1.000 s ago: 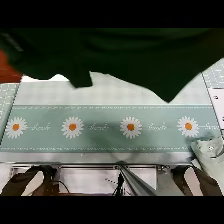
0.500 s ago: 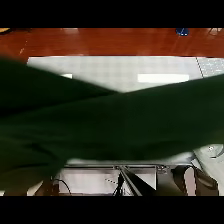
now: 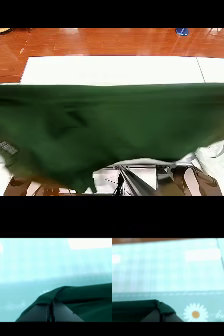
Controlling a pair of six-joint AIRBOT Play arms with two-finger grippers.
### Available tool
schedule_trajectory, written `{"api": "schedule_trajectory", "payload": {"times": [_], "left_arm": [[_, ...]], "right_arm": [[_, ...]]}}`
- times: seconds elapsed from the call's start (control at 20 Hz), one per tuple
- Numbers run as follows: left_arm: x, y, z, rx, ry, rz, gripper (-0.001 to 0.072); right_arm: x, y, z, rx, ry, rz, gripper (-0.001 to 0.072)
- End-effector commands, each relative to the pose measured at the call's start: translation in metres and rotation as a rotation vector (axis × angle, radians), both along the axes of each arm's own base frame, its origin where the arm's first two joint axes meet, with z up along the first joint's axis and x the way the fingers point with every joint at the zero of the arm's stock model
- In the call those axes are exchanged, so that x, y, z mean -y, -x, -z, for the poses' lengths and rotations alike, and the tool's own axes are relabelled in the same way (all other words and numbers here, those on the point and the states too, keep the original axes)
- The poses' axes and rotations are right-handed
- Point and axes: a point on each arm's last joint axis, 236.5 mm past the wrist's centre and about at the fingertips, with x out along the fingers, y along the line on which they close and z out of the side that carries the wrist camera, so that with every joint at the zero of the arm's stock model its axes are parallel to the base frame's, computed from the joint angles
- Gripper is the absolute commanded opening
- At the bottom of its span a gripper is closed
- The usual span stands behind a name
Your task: Fold the shirts.
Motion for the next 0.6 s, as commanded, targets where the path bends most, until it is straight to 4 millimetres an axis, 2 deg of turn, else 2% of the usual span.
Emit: {"api": "schedule_trajectory", "payload": {"times": [0.0, 0.05, 0.15, 0.3, 0.45, 0.55], "left_arm": [[0.015, -0.059, 0.077, -0.196, 0.154, 0.091, 0.0021], [0.018, -0.082, 0.096, -0.224, 0.193, 0.1, 0.0022], [0.02, -0.122, 0.127, -0.278, 0.21, 0.125, 0.0022], [0.031, -0.184, 0.161, -0.28, 0.202, 0.169, 0.0022], [0.026, -0.249, 0.189, -0.195, 0.144, 0.126, 0.0022], [0.018, -0.287, 0.198, -0.107, 0.128, 0.069, 0.0022]], "right_arm": [[0.012, -0.041, 0.071, -0.312, -0.057, -0.085, 0.0022], [0.014, -0.057, 0.094, -0.397, -0.055, -0.109, 0.0022], [0.016, -0.105, 0.138, -0.502, -0.014, -0.156, 0.0023], [0.011, -0.189, 0.184, -0.452, -0.041, -0.138, 0.0024], [0.012, -0.266, 0.197, -0.262, -0.125, -0.057, 0.0023], [0.023, -0.305, 0.198, -0.145, -0.143, 0.012, 0.0023]]}}
